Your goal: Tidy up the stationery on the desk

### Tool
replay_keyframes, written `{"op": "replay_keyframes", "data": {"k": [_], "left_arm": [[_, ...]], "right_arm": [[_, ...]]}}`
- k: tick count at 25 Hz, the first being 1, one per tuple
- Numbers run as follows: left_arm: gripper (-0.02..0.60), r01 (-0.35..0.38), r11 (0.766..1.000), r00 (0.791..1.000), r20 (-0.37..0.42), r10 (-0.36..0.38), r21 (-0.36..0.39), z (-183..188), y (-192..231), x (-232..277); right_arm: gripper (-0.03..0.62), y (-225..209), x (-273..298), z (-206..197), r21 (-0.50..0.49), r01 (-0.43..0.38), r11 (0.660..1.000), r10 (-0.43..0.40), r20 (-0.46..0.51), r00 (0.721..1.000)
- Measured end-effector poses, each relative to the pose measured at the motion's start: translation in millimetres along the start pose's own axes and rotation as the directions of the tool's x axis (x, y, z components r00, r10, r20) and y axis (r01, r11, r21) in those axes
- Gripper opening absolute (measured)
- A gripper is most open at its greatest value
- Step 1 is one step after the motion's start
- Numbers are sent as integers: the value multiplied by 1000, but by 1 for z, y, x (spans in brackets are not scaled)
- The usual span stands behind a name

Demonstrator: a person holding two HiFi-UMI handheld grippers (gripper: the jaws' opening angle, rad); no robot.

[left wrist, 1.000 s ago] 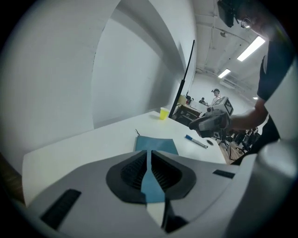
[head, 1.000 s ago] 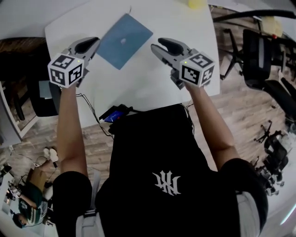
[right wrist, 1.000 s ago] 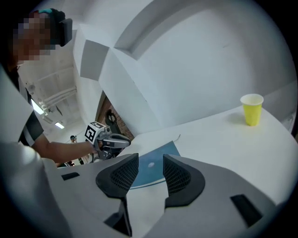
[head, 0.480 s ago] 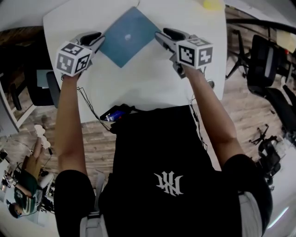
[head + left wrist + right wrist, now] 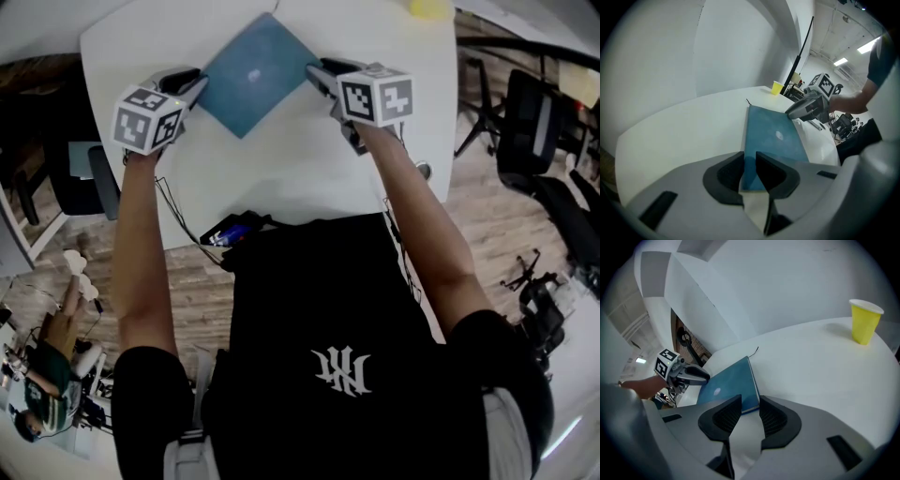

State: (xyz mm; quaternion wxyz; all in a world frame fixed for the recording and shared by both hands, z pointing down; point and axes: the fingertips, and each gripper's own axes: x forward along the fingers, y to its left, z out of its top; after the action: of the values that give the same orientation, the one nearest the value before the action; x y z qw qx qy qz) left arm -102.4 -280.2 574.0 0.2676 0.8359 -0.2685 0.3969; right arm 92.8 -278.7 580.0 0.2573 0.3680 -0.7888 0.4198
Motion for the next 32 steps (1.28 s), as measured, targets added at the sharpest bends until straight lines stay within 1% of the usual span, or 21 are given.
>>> {"op": "replay_keyframes", "data": {"k": [2,6,10,14,18,24,28,32], "left_arm": [[80,2,1000,1000,2,-2,-11,-1,0,-1],[77,-4,1000,1000,3,4,-29,-2,1,-1],[74,-19,999,1000,-12,19,-26,-4,0,-1],[72,-9,999,1000,-28,7,-48,-13,-7,-4],[69,0,998,999,-48,-3,-63,-30,-22,-8],[64,10,993,998,-58,-17,-116,-49,-50,-9],[58,30,989,997,-60,-39,-147,-62,-75,-8],[58,21,986,998,-60,-31,-165,-70,-93,-8]], "right_arm": [[138,0,2,-2,-20,6,1000,-6,-12,1000],[124,-1,3,-1,-27,-3,1000,3,-22,1000],[114,0,3,0,-53,-1,999,-1,-26,1000],[109,2,4,2,-96,-5,995,1,-46,999],[106,5,8,3,-155,-21,988,9,-80,997],[101,4,16,8,-225,-57,973,25,-140,990],[100,4,20,11,-260,-82,962,38,-169,985],[100,9,25,14,-299,-94,950,37,-189,981]]}}
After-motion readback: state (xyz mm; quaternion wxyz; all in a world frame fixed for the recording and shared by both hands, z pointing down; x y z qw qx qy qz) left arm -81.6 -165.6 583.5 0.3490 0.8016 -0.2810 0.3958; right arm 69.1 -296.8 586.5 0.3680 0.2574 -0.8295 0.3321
